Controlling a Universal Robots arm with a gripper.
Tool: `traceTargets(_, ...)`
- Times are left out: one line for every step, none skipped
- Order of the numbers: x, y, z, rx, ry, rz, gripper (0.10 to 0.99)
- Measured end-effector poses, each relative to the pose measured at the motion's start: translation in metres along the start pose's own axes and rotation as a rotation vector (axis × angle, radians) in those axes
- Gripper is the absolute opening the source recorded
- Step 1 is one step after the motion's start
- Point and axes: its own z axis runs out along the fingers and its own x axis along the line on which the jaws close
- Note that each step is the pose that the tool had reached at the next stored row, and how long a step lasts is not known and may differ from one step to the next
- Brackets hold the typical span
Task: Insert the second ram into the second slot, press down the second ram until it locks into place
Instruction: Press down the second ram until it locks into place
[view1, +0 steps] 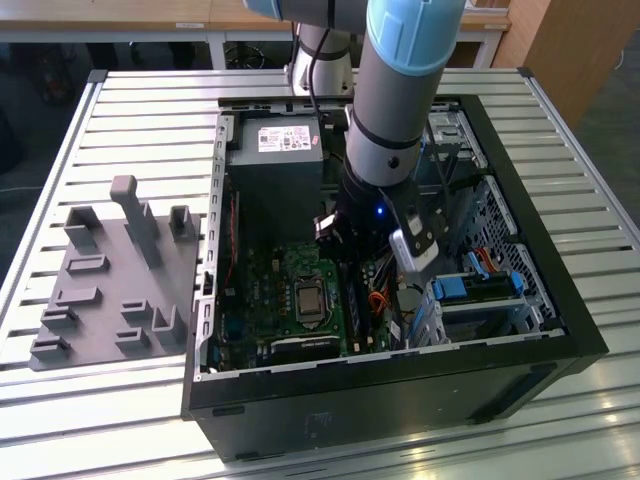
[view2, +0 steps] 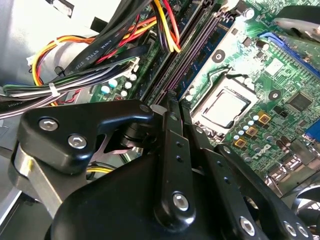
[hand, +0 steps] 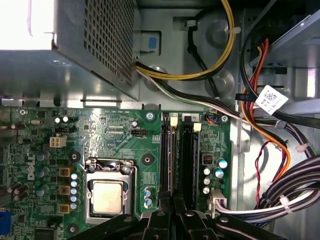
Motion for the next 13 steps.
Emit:
traceTargets(0.0, -0.0002, 0.0002, 0.0, 0.0001, 0.0, 0.137)
traceTargets(0.0, -0.0004, 0.0004, 0.0, 0.0002, 0.0, 0.137)
traceTargets(0.0, -0.0005, 0.0007, 0.0, 0.0002, 0.0, 0.137)
traceTargets(0.0, -0.0007, 0.0009, 0.0, 0.0002, 0.0, 0.137)
traceTargets(-0.0001, -0.0008, 0.0011, 0.0, 0.0003, 0.0, 0.137)
traceTargets(-0.0001, -0.0009, 0.0014, 0.0, 0.0003, 0.0, 0.137)
traceTargets(-0.0001, -0.001, 0.0016, 0.0, 0.0004, 0.0, 0.137)
traceTargets(-0.0001, -0.001, 0.0019, 0.0, 0.0004, 0.0, 0.137)
traceTargets(-0.0001, -0.001, 0.0023, 0.0, 0.0004, 0.0, 0.137)
traceTargets(-0.0001, -0.001, 0.0026, 0.0, 0.0005, 0.0, 0.137)
traceTargets(-0.0001, -0.001, 0.0028, 0.0, 0.0006, 0.0, 0.137)
traceTargets(-0.0002, -0.001, 0.003, 0.0, 0.0008, 0.0, 0.137)
traceTargets(-0.0002, -0.001, 0.0032, 0.0, 0.0009, 0.0, 0.137)
